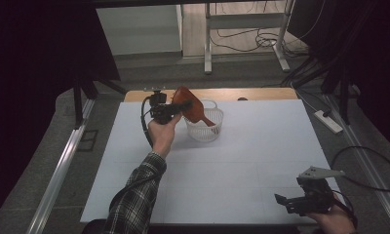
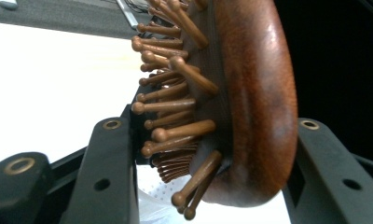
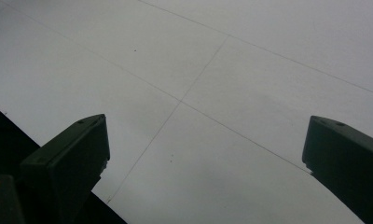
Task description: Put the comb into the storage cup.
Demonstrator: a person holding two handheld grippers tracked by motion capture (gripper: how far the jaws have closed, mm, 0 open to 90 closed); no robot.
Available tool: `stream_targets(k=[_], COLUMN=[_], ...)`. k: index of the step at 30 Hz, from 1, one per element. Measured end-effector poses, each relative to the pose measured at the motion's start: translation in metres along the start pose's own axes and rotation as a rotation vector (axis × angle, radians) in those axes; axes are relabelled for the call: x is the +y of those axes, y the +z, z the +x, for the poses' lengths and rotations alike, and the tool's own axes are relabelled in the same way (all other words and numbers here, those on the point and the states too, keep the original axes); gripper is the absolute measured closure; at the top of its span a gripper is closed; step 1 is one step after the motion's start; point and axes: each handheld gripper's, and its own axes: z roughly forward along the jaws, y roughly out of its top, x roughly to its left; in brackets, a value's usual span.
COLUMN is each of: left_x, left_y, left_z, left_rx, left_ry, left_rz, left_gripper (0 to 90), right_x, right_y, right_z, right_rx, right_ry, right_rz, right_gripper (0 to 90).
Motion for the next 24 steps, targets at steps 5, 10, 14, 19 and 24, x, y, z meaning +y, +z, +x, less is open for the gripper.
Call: stream_targets(k=[5, 10, 14, 19, 24], left_x=[-0.004, -0.008, -0.011, -0.013, -0.015], left_y=[0.004, 0.005, 0.006, 0.006, 0.005], left_z=[0.001, 0.004, 0.006, 0.009, 0.013], left_rx=[0.012, 0.019, 0.026, 0.026, 0.024], left_ry=[-0.007, -0.021, -0.025, -0.043, -0.064], left_rz=[0.004, -0.003, -0.003, -0.007, -0.015], left_gripper=[53.6, 53.5, 53.1, 52.3, 50.7], right_x=[0.000, 0.000, 0.000, 0.000, 0.000], right_y=[0.000, 0.000, 0.000, 0.000, 0.001], right_z=[0.000, 0.000, 0.000, 0.000, 0.000], right_rx=[0.000, 0.000, 0.002, 0.001, 0.000], right_ry=[0.003, 0.003, 0.002, 0.003, 0.003], right_rz=[0.001, 0.002, 0.005, 0.004, 0.010], right_gripper=[0.9, 1.0, 1.0, 1.1, 1.3])
